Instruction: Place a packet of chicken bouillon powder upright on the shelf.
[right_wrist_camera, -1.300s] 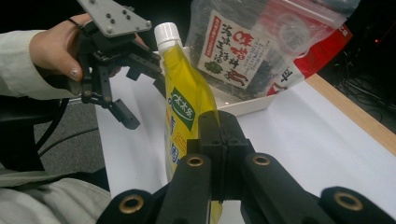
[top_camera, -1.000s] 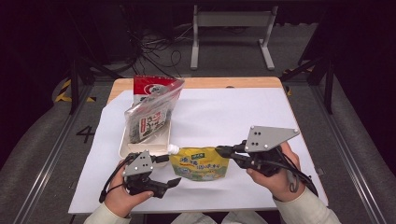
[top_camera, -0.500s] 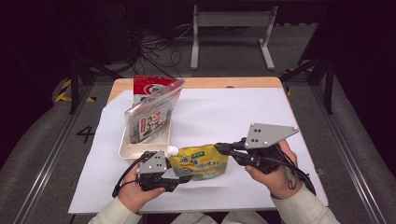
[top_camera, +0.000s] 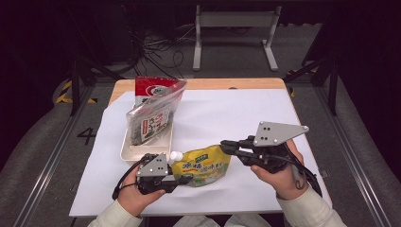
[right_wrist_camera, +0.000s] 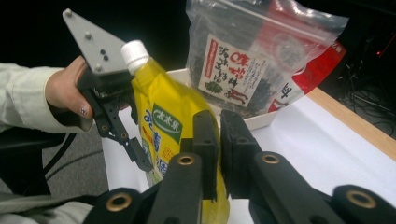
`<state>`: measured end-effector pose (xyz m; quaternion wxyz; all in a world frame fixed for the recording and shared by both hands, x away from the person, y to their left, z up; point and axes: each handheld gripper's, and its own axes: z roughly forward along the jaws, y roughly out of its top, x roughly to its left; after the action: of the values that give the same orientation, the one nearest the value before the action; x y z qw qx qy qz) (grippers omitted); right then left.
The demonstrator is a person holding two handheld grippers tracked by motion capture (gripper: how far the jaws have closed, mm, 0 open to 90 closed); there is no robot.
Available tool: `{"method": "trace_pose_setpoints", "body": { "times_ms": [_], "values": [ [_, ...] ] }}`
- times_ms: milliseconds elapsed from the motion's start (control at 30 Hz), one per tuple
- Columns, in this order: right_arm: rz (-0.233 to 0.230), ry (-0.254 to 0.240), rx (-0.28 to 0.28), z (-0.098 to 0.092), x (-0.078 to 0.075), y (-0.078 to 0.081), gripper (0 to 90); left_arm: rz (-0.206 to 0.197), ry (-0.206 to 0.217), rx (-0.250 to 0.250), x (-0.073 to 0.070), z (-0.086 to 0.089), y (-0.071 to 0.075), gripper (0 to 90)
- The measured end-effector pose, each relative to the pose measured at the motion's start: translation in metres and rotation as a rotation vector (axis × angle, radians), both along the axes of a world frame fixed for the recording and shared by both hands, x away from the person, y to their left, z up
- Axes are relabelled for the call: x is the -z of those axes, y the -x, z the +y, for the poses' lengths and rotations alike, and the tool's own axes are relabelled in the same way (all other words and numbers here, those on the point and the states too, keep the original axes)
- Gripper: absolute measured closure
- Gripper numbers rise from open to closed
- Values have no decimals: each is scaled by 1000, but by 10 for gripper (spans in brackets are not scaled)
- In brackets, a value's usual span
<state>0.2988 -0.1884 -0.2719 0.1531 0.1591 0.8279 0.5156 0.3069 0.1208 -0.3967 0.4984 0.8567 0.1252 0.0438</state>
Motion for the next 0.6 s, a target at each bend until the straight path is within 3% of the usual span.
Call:
{"method": "trace_pose_setpoints", "body": {
  "times_ms": [333, 600],
  "values": [
    [9, -66, 36, -20, 0, 2, 680, -7, 12, -29, -10, 13, -1, 750],
    [26, -56, 82, -38, 9, 1, 649, -12, 25, -41, -19, 25, 0, 750]
  ]
}}
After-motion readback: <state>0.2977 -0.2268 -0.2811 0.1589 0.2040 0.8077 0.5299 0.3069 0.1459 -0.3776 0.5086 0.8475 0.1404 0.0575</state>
